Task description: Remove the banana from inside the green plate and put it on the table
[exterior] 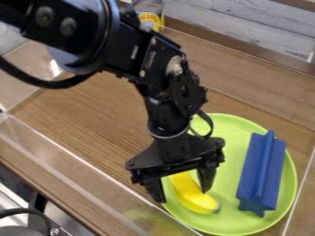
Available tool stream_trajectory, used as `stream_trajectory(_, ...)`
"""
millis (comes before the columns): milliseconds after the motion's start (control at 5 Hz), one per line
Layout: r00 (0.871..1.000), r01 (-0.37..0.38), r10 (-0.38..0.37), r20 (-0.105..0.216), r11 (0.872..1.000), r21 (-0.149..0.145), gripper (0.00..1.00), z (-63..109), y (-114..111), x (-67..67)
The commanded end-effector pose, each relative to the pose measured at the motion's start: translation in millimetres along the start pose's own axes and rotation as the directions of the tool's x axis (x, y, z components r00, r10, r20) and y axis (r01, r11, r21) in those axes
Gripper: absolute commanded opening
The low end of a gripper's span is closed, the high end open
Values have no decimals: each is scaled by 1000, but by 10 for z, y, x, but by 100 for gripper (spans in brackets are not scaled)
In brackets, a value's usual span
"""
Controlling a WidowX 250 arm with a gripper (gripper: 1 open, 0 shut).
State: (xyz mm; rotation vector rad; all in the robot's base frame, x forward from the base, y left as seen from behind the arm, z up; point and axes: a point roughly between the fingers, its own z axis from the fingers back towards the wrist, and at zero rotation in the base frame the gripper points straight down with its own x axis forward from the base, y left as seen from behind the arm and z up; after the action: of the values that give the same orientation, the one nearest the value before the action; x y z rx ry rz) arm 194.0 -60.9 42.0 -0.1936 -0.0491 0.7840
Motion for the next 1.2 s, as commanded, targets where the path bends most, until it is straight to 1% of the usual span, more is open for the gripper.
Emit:
stream_trajectory(0, 1000, -20, 20, 10, 999, -32, 100, 11, -37, 36)
stream_trajectory(800, 999, -34, 35, 10, 998, -55, 100, -45, -60, 3)
stream_trajectory(1000, 999, -40, 40, 12, 998, -55, 0, -97, -59, 9)
